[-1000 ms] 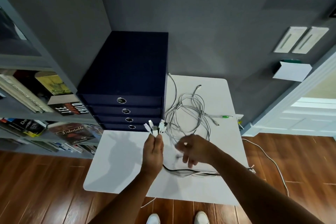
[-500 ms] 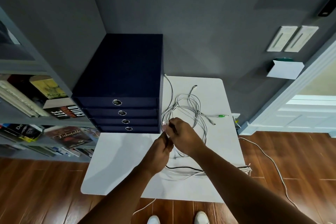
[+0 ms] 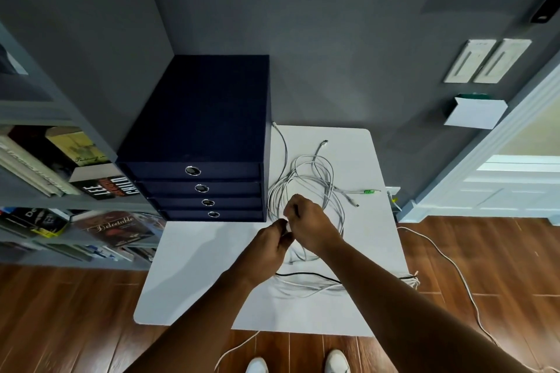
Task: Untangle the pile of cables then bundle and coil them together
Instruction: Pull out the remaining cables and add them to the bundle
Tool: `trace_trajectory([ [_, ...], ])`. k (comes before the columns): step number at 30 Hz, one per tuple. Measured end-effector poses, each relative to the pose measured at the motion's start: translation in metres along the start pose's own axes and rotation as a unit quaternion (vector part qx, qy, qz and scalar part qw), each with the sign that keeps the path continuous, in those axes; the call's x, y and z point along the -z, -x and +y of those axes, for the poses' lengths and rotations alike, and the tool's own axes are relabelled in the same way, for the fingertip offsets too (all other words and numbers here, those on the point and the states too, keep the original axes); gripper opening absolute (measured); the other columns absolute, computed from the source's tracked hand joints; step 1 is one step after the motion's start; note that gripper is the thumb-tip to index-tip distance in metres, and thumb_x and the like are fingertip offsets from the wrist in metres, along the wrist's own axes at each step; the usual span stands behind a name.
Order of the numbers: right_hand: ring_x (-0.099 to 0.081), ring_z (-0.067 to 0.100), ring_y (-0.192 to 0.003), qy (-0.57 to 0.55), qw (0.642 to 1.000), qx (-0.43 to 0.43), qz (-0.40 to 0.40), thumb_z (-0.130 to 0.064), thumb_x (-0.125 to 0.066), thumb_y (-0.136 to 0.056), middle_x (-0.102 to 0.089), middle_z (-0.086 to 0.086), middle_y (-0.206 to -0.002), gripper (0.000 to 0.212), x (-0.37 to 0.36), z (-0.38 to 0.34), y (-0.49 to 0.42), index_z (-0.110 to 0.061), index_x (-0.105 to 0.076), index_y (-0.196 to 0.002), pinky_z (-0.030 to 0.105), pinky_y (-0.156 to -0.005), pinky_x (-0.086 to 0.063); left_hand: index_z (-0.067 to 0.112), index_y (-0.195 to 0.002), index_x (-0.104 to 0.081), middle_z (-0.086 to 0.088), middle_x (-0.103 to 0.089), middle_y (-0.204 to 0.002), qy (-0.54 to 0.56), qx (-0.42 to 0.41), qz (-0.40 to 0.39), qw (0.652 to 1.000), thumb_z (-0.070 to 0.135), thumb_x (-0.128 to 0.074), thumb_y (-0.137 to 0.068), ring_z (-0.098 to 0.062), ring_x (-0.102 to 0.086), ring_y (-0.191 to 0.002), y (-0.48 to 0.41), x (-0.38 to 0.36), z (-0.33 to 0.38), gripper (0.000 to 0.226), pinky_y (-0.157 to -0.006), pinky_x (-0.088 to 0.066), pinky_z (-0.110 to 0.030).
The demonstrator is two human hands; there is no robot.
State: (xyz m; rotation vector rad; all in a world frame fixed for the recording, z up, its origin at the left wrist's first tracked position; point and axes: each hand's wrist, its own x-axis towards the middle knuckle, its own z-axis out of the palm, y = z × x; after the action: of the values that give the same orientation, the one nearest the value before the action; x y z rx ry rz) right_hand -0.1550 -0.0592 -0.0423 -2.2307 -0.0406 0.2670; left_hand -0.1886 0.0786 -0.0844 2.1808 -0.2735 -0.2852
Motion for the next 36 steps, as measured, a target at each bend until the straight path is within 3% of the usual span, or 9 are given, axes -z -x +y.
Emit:
trace_trajectory([
  [4, -0.061, 0.024, -0.074, 0.013, 0.998, -0.012, -0.053, -0.018, -0.047, -0.094, -0.066, 0.006, -0.079, 0.019, 0.005, 0.001, -0.008, -0.008, -0.058, -0.082, 0.028, -0.060, -0.044, 0.017, -0.116, -0.058, 0.009, -0.065, -0.090, -0.003, 0.005, -0.015, 1.000, 0.031, -0.043, -0.106, 0.005, -0.060, -0.078, 0.000, -0.002, 0.001, 0.023, -0.071, -0.044, -0.012],
  [7, -0.048, 0.020, -0.050, -0.181, 0.978, -0.067, -0.073, -0.039, -0.051, -0.098, -0.059, 0.004, -0.066, 0.037, 0.013, 0.001, -0.013, -0.004, -0.061, -0.092, 0.024, -0.043, -0.035, 0.024, -0.092, -0.056, 0.011, -0.051, -0.068, 0.040, 0.020, 0.041, 0.998, 0.034, -0.041, -0.105, 0.005, -0.051, -0.061, 0.002, -0.001, 0.001, 0.023, -0.061, -0.037, -0.013],
  [9, -0.044, 0.019, -0.043, -0.263, 0.960, -0.091, -0.015, -0.047, -0.048, -0.100, -0.059, 0.006, -0.065, 0.042, 0.021, 0.006, -0.020, -0.008, -0.063, -0.096, 0.023, -0.040, -0.035, 0.023, -0.080, -0.051, 0.010, -0.046, -0.063, 0.078, 0.038, 0.110, 0.990, 0.040, -0.041, -0.103, -0.001, -0.048, -0.057, 0.003, 0.001, -0.002, 0.030, -0.056, -0.036, -0.014],
  [13, -0.045, 0.017, -0.044, -0.199, 0.969, -0.145, 0.012, -0.031, -0.052, -0.098, -0.059, 0.009, -0.074, 0.028, 0.026, 0.033, -0.033, -0.005, -0.063, -0.095, 0.024, -0.043, -0.034, 0.016, -0.069, -0.043, 0.005, -0.037, -0.058, 0.147, 0.042, 0.211, 0.966, 0.048, -0.042, -0.097, -0.008, -0.035, -0.053, 0.003, 0.001, -0.012, 0.042, -0.052, -0.031, -0.025],
  [17, -0.051, 0.014, -0.053, -0.117, 0.981, -0.134, -0.079, -0.049, -0.060, -0.092, -0.066, 0.002, -0.076, 0.042, 0.013, 0.045, -0.021, -0.007, -0.068, -0.093, 0.021, -0.044, -0.036, 0.008, -0.071, -0.043, 0.004, -0.034, -0.057, 0.197, 0.045, 0.237, 0.950, 0.049, -0.042, -0.096, -0.012, -0.031, -0.053, -0.001, 0.000, -0.010, 0.049, -0.051, -0.028, -0.031],
  [20, -0.051, 0.006, -0.052, -0.044, 0.982, -0.071, -0.167, -0.026, -0.066, -0.089, -0.071, 0.007, -0.074, 0.022, 0.002, 0.046, -0.013, -0.005, -0.073, -0.084, 0.020, -0.054, -0.041, 0.015, -0.067, -0.037, 0.004, -0.035, -0.058, 0.169, 0.026, 0.253, 0.952, 0.048, -0.042, -0.098, -0.012, -0.033, -0.054, -0.004, 0.001, -0.006, 0.045, -0.055, -0.030, -0.031],
  [23, -0.045, 0.013, -0.049, -0.146, 0.983, -0.063, -0.089, -0.012, -0.057, -0.095, -0.064, 0.005, -0.065, 0.019, 0.008, 0.036, -0.018, -0.008, -0.072, -0.084, 0.023, -0.046, -0.036, 0.020, -0.066, -0.033, 0.006, -0.032, -0.057, 0.185, 0.013, 0.257, 0.949, 0.052, -0.042, -0.100, -0.011, -0.031, -0.054, -0.005, 0.001, -0.003, 0.048, -0.055, -0.030, -0.031],
  [29, -0.053, 0.019, -0.058, -0.414, 0.910, 0.022, 0.028, -0.011, -0.059, -0.097, -0.056, 0.009, -0.070, 0.016, 0.061, -0.021, -0.034, 0.001, -0.068, -0.092, 0.028, -0.049, -0.049, 0.030, -0.070, -0.039, 0.008, -0.034, -0.059, 0.290, 0.076, 0.297, 0.907, 0.070, -0.056, -0.086, -0.013, -0.030, -0.054, -0.016, -0.007, 0.007, 0.047, -0.053, -0.030, -0.035],
  [36, -0.056, 0.022, -0.067, -0.583, 0.810, 0.048, 0.037, -0.007, -0.054, -0.097, -0.059, 0.010, -0.074, 0.014, 0.097, -0.045, -0.033, 0.001, -0.065, -0.093, 0.029, -0.055, -0.055, 0.026, -0.067, -0.034, 0.004, -0.033, -0.055, 0.361, 0.085, 0.293, 0.881, 0.058, -0.059, -0.091, -0.015, -0.028, -0.052, -0.024, -0.015, 0.037, 0.047, -0.049, -0.028, -0.031],
])
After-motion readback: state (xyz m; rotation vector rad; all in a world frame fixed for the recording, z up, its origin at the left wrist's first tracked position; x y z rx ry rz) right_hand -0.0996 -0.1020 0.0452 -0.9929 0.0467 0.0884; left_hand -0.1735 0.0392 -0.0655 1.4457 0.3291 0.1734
